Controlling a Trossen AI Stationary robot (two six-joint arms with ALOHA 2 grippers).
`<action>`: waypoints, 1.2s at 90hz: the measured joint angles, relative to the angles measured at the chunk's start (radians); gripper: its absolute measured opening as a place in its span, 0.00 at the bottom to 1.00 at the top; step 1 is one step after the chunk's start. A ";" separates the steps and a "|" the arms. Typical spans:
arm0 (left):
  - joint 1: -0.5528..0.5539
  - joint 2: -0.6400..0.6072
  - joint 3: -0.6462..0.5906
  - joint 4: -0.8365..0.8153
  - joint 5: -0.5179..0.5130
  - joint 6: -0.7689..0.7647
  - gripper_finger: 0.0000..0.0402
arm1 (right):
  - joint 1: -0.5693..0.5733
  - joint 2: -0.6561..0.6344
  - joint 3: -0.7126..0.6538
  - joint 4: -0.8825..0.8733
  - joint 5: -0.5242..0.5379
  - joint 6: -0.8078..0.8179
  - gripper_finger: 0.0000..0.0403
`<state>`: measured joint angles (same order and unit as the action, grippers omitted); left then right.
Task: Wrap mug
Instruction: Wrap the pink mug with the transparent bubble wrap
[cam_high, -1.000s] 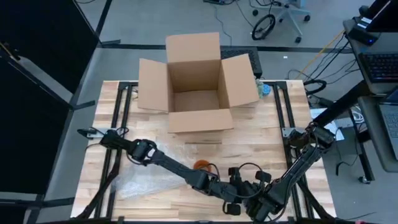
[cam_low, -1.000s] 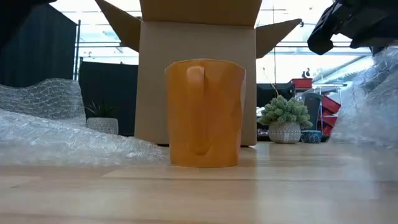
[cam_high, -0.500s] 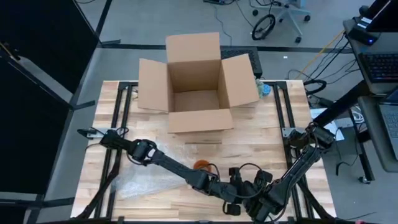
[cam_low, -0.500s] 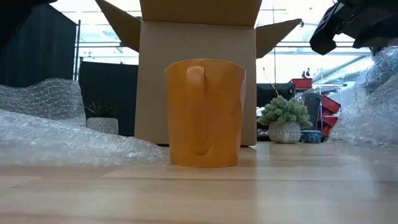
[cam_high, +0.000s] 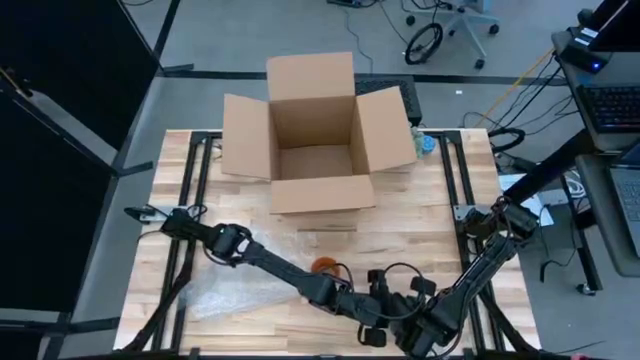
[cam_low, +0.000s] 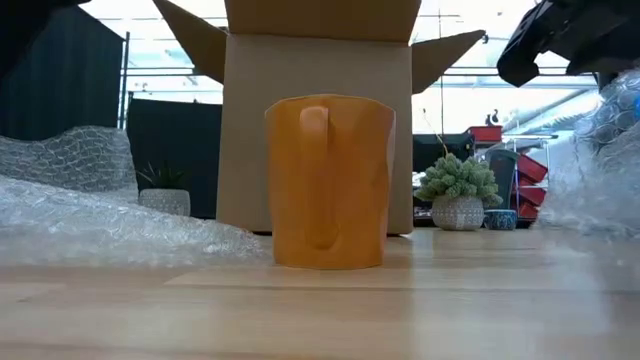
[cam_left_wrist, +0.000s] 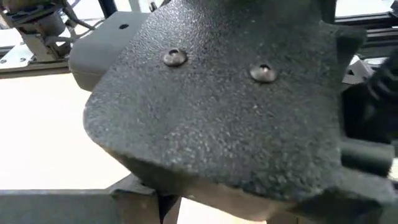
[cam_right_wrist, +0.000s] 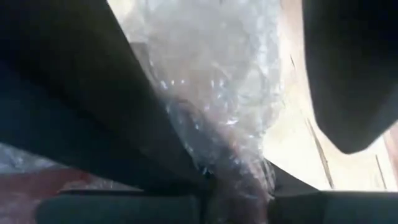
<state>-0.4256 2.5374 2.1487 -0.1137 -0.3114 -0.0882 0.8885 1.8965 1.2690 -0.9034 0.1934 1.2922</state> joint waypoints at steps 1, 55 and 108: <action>0.000 0.000 0.000 0.000 -0.001 0.000 0.38 | 0.000 0.000 0.000 0.002 0.001 0.000 0.18; -0.001 0.000 0.002 0.007 -0.004 0.000 0.38 | 0.015 -0.168 -0.005 -0.020 0.046 0.006 0.73; 0.001 0.000 0.001 0.001 -0.010 -0.011 0.38 | 0.015 -0.252 0.001 -0.063 0.003 -0.011 0.72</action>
<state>-0.4248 2.5378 2.1494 -0.1128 -0.3214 -0.0990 0.9039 1.6447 1.2697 -0.9662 0.1963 1.2810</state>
